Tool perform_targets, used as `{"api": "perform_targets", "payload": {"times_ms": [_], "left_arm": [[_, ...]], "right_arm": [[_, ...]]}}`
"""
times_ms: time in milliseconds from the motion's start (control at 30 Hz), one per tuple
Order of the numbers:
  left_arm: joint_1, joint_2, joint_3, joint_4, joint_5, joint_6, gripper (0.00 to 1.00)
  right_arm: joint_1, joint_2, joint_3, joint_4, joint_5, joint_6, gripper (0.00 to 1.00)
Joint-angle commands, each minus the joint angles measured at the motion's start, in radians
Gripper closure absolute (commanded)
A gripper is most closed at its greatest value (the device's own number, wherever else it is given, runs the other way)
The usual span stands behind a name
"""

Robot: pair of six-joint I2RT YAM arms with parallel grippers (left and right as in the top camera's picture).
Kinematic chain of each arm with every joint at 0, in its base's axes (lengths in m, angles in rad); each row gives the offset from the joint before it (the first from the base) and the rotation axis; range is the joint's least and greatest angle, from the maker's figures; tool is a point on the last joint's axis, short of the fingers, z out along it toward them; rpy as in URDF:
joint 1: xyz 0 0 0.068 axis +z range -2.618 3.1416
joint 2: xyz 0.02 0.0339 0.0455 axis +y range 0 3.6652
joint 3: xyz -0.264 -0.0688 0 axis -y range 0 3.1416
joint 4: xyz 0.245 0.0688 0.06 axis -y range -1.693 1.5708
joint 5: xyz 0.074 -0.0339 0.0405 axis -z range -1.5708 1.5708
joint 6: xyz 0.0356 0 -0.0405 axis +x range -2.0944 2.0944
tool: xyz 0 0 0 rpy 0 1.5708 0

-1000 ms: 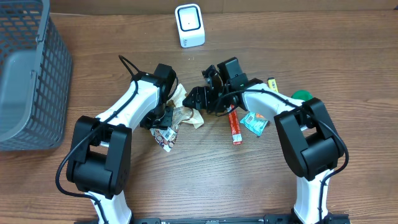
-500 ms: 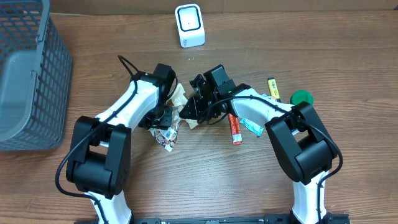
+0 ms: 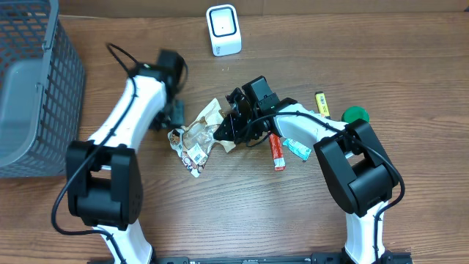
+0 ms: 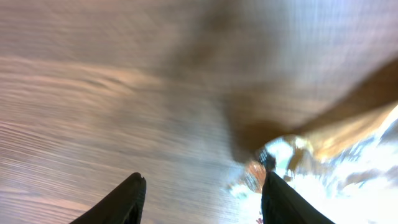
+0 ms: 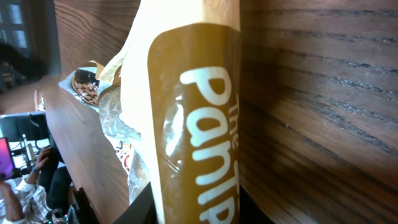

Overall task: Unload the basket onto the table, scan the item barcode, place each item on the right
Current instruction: 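Release the bag with the left gripper and retract it left, then lift the Pantree bag with the right gripper up to the white scanner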

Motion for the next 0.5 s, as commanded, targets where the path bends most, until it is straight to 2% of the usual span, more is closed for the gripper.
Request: {"api": "perform_targets", "payload": {"times_ms": [0, 167, 267, 300, 333, 367, 467], "left_arm": [[0.042, -0.002, 0.106, 0.001, -0.019, -0.029, 0.5], [0.111, -0.002, 0.158, 0.055, -0.016, -0.029, 0.43], [0.151, -0.001, 0.158, 0.085, -0.017, -0.025, 0.27], [0.167, -0.001, 0.158, 0.093, -0.017, -0.025, 0.2], [0.179, -0.001, 0.158, 0.095, -0.017, -0.025, 0.05], [0.19, 0.0, 0.158, 0.095, -0.017, -0.025, 0.0], [0.21, 0.0, 0.158, 0.095, -0.017, -0.025, 0.0]], "right_arm": [[-0.011, 0.008, -0.006, 0.003, -0.024, -0.002, 0.96], [-0.012, 0.008, -0.006, 0.013, -0.064, -0.01, 0.96], [-0.014, 0.006, 0.019, 0.013, -0.068, -0.014, 0.96], [-0.018, 0.004, 0.034, 0.008, -0.068, -0.028, 0.96], [-0.021, -0.002, 0.054, -0.004, -0.068, -0.035, 0.96], [-0.025, -0.009, 0.083, -0.023, -0.057, -0.042, 0.96], [-0.039, -0.039, 0.204, -0.127, 0.01, -0.098, 0.96]]}}
